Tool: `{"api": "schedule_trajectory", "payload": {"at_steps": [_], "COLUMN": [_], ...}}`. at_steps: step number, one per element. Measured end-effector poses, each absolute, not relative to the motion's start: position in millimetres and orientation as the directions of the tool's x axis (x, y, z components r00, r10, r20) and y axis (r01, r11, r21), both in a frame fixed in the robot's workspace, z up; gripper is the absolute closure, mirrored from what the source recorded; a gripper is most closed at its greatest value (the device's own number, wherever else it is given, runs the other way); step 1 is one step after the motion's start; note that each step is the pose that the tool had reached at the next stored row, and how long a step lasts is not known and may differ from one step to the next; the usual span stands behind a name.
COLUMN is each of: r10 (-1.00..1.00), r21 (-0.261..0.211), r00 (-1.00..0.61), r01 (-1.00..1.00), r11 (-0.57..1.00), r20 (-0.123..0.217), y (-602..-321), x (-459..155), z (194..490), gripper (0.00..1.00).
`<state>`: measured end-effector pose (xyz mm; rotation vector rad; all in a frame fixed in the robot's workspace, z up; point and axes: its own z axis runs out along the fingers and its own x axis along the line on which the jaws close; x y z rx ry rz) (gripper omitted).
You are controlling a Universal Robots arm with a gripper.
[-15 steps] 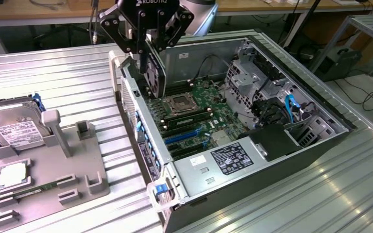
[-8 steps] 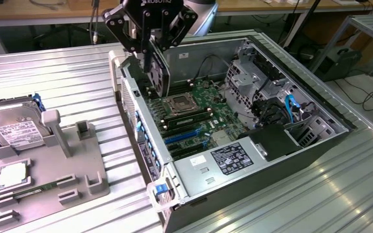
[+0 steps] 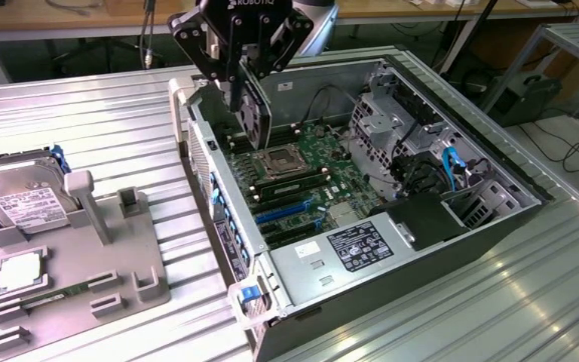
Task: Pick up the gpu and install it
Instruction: 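Pick up the gpu and move the gpu toward the slot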
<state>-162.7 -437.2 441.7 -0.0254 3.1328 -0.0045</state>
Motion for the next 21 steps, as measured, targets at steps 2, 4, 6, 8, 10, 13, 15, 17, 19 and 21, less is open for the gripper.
{"api": "schedule_trajectory", "payload": {"at_steps": [2,4,6,8,10,13,15,17,19,21], "r10": [-0.016,-0.016,-0.016,-0.016,-0.016,-0.016,-0.016,-0.016,-0.016,-0.016], "r21": [-0.003,-0.003,-0.003,-0.003,-0.003,-0.003,-0.003,-0.003,-0.003,-0.003], "r00": [-1.000,-1.000,-1.000,-1.000,-1.000,-1.000,-1.000,-1.000,-1.000,-1.000], "r01": [-0.016,-0.016,-0.016,-0.016,-0.016,-0.016,-0.016,-0.016,-0.016,-0.016], "r11": [1.000,1.000,1.000,1.000,1.000,1.000,1.000,1.000,1.000,1.000], "r20": [-0.009,-0.009,-0.009,-0.009,-0.009,-0.009,-0.009,-0.009,-0.009,-0.009], "y": [-437.3,-437.2,-437.3,-437.2,-437.2,-437.2,-437.3,-437.3,-437.2,-437.3], "x": [-160.9,-159.4,-157.8,-156.1,-154.5,-152.2,-150.5,-148.9,-147.2,-145.4], "z": [441.7,441.7,441.7,441.6,441.6,441.7,441.6,441.6,441.6,441.6], "gripper": [0.72,0.72,0.72,0.72,0.72,0.72,0.72,0.72,0.72,0.72]}}
